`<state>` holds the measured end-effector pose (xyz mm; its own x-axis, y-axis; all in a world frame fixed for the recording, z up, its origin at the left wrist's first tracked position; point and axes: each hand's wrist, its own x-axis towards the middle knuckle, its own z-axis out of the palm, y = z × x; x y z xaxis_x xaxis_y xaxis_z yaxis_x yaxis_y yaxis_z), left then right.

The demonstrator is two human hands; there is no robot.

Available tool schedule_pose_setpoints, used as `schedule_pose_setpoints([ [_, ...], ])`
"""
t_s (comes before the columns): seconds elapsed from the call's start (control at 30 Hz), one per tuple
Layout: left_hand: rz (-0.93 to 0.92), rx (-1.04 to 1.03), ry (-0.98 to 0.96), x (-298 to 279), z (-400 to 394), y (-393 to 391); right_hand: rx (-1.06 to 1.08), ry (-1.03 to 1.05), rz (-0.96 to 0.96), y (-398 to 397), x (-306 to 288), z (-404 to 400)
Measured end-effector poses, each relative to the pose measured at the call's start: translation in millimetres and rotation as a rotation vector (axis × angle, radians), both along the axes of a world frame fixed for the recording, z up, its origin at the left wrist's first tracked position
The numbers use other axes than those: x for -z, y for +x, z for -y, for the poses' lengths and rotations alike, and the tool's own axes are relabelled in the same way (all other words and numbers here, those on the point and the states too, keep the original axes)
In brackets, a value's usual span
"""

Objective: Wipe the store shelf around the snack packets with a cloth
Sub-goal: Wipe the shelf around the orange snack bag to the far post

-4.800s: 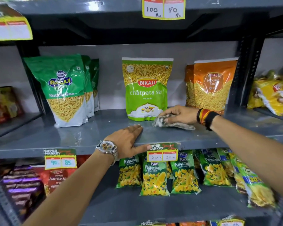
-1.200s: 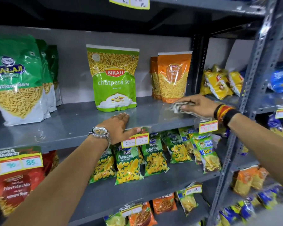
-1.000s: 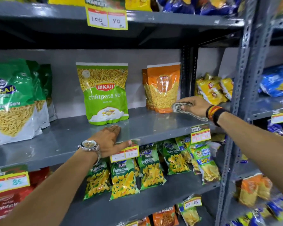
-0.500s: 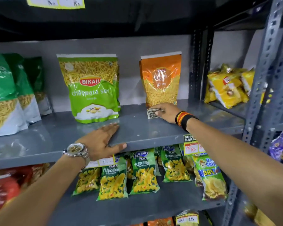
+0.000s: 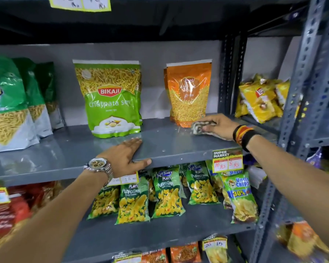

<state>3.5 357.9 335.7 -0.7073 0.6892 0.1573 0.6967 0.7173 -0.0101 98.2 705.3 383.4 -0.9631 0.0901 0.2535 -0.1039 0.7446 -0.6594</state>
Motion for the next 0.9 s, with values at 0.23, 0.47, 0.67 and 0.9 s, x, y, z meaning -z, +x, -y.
schedule_pose_setpoints([
  [0.23, -0.027, 0.028, 0.005, 3, 3, -3, -0.175, 0.096, 0.098, 38, 16, 50],
  [0.47, -0.08, 0.07, -0.022, 2, -27, 12, 0.107, 0.071, -0.045, 62, -25, -18],
  [0.67, -0.059, 0.108, 0.01, 4, -95, 19, 0.17, 0.162, 0.037, 3, -22, -56],
  [0.9, -0.056, 0.071, -0.006, 12, -100, 10, 0.233, 0.098, -0.061, -57, -10, -98],
])
